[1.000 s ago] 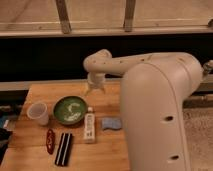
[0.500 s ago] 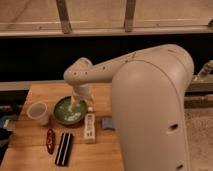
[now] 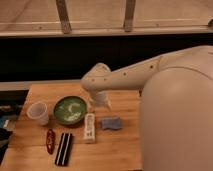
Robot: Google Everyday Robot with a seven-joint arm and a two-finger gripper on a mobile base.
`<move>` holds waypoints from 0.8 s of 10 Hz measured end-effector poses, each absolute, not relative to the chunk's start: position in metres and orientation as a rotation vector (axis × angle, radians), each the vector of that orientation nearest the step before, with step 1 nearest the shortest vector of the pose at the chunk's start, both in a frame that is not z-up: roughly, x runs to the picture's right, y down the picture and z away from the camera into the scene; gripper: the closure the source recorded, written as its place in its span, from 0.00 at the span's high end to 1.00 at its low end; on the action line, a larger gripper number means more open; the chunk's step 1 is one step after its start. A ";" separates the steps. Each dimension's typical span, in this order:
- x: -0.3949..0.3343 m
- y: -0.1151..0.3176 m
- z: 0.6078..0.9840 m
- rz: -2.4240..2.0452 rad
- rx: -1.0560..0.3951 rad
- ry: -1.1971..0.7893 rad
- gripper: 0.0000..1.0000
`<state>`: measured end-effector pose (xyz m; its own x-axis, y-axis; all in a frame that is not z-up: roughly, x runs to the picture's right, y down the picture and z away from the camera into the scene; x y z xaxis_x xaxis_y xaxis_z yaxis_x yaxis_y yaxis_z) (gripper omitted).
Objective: Move the arm in a circular motion
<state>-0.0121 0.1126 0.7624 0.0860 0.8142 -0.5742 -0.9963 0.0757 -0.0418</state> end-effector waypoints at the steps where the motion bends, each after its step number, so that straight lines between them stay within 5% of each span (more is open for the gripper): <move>1: 0.017 0.112 0.763 1.467 -0.463 0.487 0.66; 4: 0.096 0.082 0.782 1.528 -0.414 0.510 0.66; 8: 0.103 0.055 0.795 1.474 -0.426 0.477 0.66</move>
<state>0.1031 0.0554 0.7946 0.0368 0.8350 -0.5490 -0.9983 0.0554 0.0174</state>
